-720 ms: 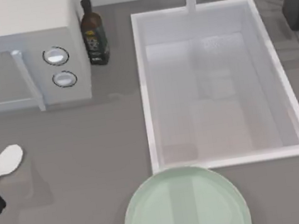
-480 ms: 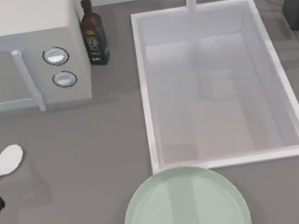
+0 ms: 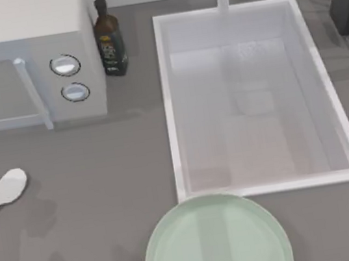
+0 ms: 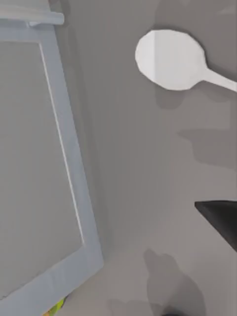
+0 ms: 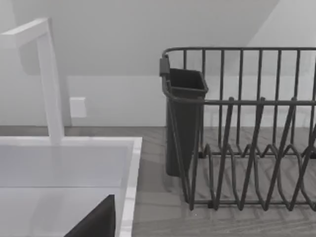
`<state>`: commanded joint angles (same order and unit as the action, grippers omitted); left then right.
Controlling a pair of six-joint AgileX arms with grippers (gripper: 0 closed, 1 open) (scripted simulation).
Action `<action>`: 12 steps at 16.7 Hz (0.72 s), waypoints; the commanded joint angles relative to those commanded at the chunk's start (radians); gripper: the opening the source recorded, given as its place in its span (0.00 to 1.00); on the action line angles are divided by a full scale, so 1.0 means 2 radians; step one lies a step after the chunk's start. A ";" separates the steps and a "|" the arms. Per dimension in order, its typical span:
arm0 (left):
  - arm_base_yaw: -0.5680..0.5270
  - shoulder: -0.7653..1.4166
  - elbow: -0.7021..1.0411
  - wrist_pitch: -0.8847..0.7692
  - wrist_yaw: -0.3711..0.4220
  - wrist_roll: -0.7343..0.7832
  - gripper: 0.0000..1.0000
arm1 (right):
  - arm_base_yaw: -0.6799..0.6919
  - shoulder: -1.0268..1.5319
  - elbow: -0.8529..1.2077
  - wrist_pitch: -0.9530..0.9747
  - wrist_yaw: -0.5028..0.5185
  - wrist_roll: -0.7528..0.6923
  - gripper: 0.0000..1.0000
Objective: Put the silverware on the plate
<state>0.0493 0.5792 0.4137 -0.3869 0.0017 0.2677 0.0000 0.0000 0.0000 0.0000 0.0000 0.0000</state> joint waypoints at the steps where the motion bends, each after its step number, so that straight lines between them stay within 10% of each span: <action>1: 0.004 0.053 0.030 -0.030 0.000 0.020 1.00 | 0.000 0.000 0.000 0.000 0.000 0.000 1.00; 12: 0.042 0.490 0.319 -0.300 -0.001 0.204 1.00 | 0.000 0.000 0.000 0.000 0.000 0.000 1.00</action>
<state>0.1328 1.5591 1.0517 -0.9871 -0.0009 0.6766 0.0000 0.0000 0.0000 0.0000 0.0000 0.0000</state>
